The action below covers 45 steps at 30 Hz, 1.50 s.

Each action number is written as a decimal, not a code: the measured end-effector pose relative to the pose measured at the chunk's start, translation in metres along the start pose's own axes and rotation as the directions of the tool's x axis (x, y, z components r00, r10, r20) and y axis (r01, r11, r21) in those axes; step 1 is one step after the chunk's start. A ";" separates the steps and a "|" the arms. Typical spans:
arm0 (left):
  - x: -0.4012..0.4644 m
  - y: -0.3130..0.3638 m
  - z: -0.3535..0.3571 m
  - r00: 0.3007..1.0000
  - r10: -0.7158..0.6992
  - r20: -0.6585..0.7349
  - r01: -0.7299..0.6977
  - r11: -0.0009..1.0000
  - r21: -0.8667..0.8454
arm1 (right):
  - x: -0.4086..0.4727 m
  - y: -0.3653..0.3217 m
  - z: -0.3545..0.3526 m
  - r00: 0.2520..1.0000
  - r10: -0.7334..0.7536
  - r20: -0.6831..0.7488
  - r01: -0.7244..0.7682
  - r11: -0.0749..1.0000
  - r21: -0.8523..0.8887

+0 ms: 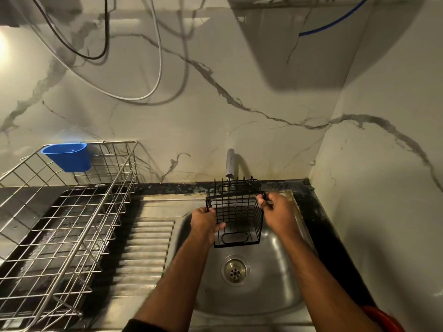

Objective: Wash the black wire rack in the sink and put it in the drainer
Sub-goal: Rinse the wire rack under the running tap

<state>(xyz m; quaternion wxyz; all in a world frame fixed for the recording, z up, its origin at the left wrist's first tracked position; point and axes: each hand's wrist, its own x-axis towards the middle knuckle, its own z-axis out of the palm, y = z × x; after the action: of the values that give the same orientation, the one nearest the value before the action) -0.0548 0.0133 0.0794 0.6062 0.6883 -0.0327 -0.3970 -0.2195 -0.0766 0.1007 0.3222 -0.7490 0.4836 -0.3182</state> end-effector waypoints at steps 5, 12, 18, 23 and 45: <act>0.003 -0.001 0.001 0.999 -0.050 -0.007 0.049 0.996 -0.071 | 0.004 0.003 0.005 1.000 0.019 -0.004 -0.019 0.999 0.043; 0.008 -0.001 0.004 0.998 -0.060 -0.009 0.059 0.993 -0.098 | 0.007 0.002 0.002 1.000 -0.005 -0.028 0.005 1.000 -0.024; 0.011 -0.001 0.000 0.999 -0.049 -0.014 0.047 0.993 -0.106 | 0.008 0.002 0.009 1.000 0.004 -0.017 -0.004 1.000 0.020; 0.013 0.000 -0.002 0.999 -0.041 -0.016 0.039 0.993 -0.107 | 0.010 0.005 0.013 1.000 -0.004 -0.001 0.004 0.999 0.037; 0.024 -0.001 -0.007 0.999 -0.033 -0.037 0.029 0.996 -0.089 | 0.008 0.000 0.013 0.999 -0.045 0.002 0.045 0.998 0.039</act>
<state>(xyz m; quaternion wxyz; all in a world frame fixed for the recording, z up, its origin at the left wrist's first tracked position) -0.0340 0.0066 0.0662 0.6304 0.6687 0.0072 -0.3942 -0.2063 -0.0814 0.0943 0.3304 -0.7537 0.4598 -0.3337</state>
